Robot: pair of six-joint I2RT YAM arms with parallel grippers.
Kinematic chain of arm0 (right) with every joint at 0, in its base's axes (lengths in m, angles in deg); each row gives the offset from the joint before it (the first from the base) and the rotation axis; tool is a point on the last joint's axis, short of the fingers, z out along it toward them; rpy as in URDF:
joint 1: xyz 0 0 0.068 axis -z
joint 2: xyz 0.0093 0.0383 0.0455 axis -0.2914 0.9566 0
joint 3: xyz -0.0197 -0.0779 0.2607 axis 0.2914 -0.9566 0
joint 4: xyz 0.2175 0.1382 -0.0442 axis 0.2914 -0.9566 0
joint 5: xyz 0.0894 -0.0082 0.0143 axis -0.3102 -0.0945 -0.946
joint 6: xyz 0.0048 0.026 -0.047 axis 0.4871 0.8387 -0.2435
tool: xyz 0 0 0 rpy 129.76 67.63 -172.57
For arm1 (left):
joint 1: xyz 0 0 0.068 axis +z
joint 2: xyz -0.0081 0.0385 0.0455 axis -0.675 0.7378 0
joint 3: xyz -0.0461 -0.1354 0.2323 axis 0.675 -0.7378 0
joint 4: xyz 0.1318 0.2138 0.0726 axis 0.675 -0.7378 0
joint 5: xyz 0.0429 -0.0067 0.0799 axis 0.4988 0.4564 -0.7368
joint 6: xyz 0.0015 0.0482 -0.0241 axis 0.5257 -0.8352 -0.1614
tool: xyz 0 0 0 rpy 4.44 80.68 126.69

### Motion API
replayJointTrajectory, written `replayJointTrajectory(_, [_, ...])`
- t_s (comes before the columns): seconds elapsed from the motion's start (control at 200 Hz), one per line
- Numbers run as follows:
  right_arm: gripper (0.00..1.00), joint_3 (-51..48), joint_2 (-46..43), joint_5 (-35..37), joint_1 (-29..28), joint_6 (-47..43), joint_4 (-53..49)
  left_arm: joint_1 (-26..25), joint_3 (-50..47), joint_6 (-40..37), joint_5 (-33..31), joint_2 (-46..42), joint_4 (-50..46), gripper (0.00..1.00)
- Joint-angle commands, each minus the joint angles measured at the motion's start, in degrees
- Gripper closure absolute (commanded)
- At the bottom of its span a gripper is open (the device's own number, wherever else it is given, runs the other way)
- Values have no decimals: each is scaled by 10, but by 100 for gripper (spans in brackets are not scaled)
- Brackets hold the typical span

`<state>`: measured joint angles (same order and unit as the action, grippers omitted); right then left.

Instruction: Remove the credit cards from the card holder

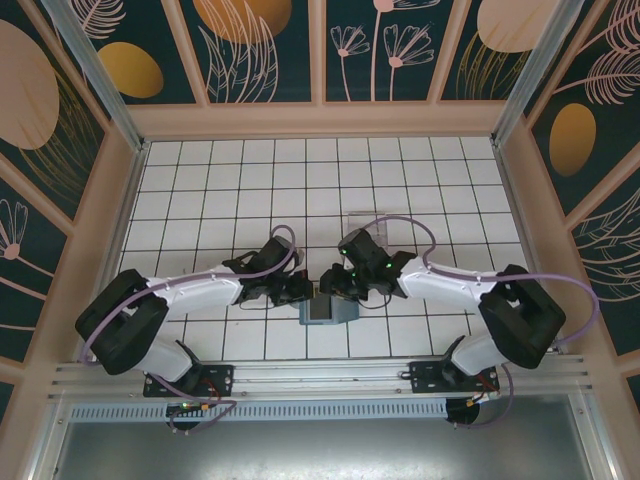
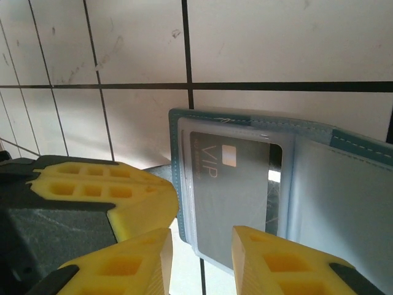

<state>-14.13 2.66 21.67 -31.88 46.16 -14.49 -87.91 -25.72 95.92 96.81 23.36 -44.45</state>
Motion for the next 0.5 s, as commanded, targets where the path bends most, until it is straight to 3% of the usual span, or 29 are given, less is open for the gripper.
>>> replayJointTrajectory(0.0, [69, -7, 20, -14, 3, -18, 12, -6, 17, -7, 7, 11, -18, 95])
replayJointTrajectory(0.495, [71, -12, 53, 5, 3, -41, -13, -7, 11, -33, -10, 41, -52, 95])
